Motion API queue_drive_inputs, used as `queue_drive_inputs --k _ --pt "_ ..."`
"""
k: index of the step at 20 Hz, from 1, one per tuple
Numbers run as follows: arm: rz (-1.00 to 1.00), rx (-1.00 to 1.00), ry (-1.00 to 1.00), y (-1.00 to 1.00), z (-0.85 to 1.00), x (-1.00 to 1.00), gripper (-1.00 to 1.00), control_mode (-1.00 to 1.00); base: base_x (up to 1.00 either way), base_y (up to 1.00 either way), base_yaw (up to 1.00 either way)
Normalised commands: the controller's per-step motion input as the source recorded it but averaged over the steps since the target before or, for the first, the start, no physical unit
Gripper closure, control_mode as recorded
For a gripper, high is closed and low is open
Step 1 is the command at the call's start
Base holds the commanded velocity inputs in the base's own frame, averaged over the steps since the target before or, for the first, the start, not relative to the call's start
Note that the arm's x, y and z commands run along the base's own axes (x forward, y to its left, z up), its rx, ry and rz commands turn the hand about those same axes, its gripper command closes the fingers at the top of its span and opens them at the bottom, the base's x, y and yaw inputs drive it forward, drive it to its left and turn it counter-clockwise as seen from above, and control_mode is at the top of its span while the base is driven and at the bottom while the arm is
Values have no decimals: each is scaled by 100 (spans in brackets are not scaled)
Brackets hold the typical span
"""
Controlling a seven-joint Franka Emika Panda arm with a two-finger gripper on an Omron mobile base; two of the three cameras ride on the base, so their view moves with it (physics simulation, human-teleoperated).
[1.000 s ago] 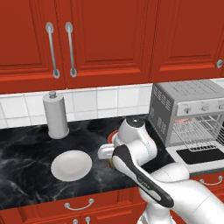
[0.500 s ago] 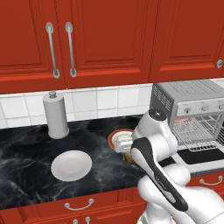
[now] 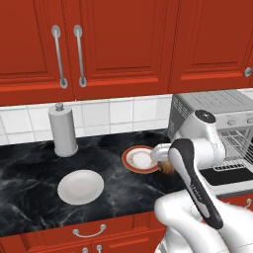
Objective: Open the toaster oven door. Place the bread on the top rack in the toaster oven and place the steak on the bottom rack.
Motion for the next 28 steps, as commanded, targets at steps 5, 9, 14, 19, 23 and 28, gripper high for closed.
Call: queue_drive_inputs --k 5,9,14,19,23,28 --pt "0 0 0 -65 25 -1 -100 -100 0 0 0" --pt "0 0 0 -66 13 0 -100 -100 0 0 0" --pt "0 0 0 -65 10 0 -100 -100 0 0 0" --pt "0 0 0 -64 8 0 -100 -100 0 0 0" --pt "0 0 0 -64 9 3 -100 -100 0 0 0" --pt "-1 0 0 -62 3 13 -100 -100 0 0 0"
